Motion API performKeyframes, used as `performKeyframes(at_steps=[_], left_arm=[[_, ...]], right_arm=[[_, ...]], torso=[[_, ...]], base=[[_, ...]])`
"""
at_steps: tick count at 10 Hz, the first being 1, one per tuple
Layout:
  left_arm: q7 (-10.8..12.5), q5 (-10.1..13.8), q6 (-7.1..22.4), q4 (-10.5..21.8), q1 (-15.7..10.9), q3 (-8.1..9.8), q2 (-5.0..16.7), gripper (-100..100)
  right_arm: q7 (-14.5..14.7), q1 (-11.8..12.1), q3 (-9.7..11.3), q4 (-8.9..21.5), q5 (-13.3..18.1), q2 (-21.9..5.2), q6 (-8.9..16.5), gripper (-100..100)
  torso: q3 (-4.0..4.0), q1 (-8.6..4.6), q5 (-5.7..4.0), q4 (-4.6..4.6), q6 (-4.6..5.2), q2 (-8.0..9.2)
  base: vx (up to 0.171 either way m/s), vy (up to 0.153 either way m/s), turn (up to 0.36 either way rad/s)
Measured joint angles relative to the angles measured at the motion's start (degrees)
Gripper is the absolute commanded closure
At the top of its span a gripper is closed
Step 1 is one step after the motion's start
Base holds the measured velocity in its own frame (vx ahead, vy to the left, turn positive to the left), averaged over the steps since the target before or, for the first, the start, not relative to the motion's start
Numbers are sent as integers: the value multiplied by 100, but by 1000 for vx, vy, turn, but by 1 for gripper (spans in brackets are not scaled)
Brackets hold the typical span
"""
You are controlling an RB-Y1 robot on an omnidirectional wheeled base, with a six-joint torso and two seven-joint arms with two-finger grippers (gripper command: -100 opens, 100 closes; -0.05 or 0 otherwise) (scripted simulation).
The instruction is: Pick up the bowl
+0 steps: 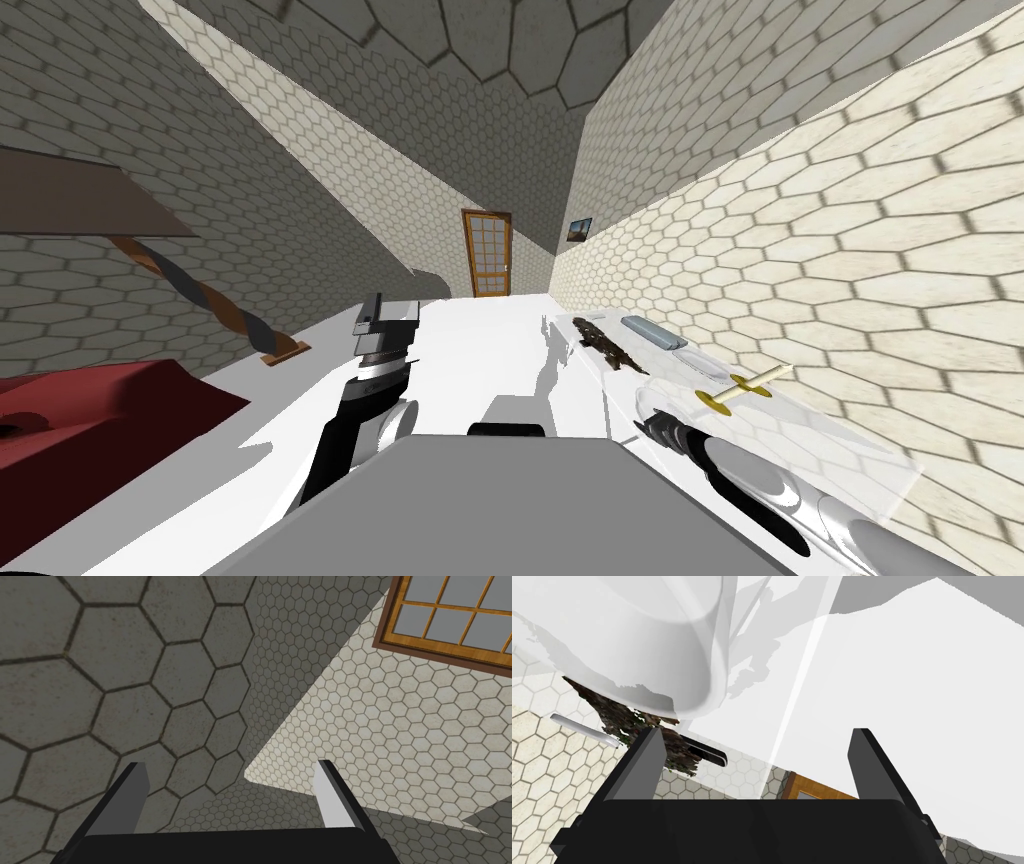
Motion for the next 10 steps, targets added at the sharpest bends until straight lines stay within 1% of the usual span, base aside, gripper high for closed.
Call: performKeyframes(at_steps=[1,2,3,4,5,6,7,8,9,10], left_arm=[[0,0,0,0,0,0,0,0],[0,0,0,0,-1,0,0,0],[0,0,0,0,-1,0,0,0],[0,0,0,0,-1,0,0,0],[0,0,0,0,0,0,0,0],[0,0,0,0,0,0,0,0],[0,0,0,0,0,0,0,0],[0,0,0,0,0,0,0,0],[0,0,0,0,0,0,0,0],[0,0,0,0,-1,0,0,0]], right_arm=[[121,28,-39,115,39,90,-99,-100],[226,95,-205,185,74,154,-207,-100],[326,161,-465,238,100,221,-303,-100],[424,290,-552,376,206,196,-398,-100],[430,324,-479,426,259,130,-417,-100],[371,296,-375,426,276,82,-382,-100],[329,405,-252,423,338,2,-348,-100],[520,594,-465,567,385,107,-508,-100],[515,540,-351,604,425,79,-542,-100],[414,473,-182,603,445,42,-498,-100]], torso=[[9,6,3,4,0,16],[16,10,5,7,0,27],[20,10,6,9,-1,33],[12,8,6,6,-1,17],[5,6,5,3,-2,8],[8,4,4,4,-1,13],[8,-1,3,4,0,13],[6,-4,1,3,0,8],[6,1,2,3,-2,10],[12,7,4,5,-1,20]], base=[[-1,8,-8],[-11,6,0],[55,2,96],[75,-6,57],[40,-14,0],[51,-24,55],[73,-33,61],[50,-16,11],[15,0,1],[0,0,0]])
